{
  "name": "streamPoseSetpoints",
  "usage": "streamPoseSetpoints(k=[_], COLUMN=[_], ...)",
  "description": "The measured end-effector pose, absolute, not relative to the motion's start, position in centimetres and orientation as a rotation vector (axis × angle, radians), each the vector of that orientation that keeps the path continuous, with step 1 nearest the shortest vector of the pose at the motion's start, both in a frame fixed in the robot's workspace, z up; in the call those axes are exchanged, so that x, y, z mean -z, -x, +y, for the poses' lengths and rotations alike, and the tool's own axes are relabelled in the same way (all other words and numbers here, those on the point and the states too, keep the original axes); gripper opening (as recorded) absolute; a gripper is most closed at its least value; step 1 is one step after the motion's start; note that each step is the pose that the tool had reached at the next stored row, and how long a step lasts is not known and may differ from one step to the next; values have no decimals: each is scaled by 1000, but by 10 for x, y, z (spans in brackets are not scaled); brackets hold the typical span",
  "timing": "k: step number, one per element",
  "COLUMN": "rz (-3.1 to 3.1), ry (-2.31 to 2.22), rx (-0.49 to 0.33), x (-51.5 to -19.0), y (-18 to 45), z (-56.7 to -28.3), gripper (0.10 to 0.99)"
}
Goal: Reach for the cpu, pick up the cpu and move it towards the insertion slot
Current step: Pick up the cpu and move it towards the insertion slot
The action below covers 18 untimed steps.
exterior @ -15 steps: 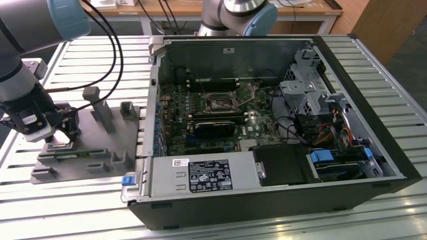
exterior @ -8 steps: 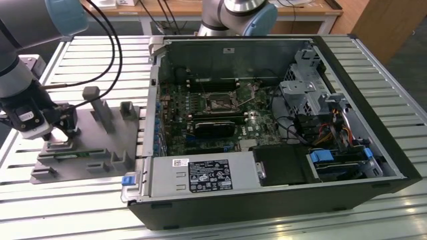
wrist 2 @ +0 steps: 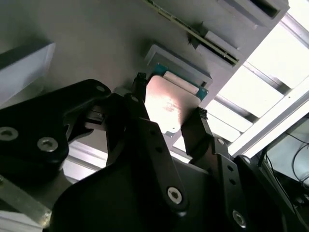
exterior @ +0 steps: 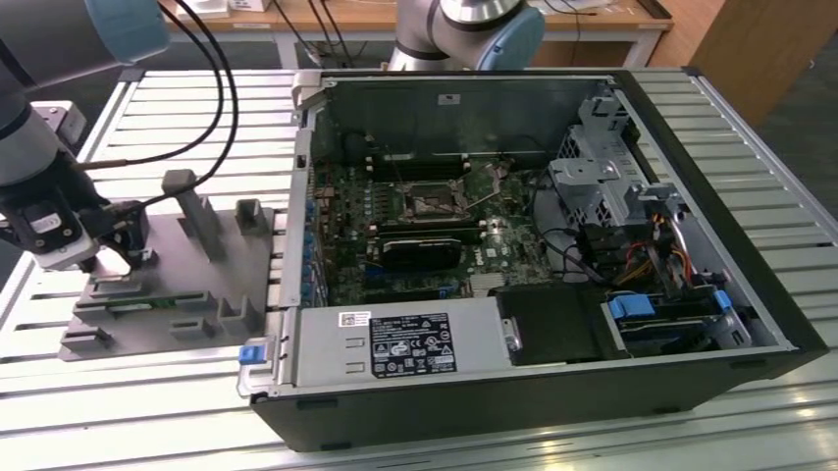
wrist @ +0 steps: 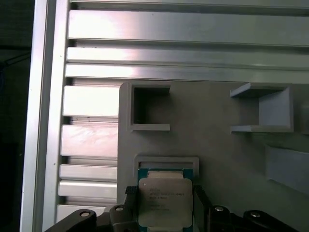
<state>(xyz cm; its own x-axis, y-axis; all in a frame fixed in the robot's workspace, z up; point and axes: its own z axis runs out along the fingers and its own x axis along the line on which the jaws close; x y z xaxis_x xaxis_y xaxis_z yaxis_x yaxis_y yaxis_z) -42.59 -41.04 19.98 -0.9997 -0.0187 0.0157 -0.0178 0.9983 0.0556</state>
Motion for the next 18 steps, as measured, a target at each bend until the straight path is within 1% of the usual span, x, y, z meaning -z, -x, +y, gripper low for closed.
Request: streamPoseSetpoints(k=[18], rz=[-3124], ry=[-29], rx=[88], x=[-212], y=[426], z=[-410], gripper=[541])
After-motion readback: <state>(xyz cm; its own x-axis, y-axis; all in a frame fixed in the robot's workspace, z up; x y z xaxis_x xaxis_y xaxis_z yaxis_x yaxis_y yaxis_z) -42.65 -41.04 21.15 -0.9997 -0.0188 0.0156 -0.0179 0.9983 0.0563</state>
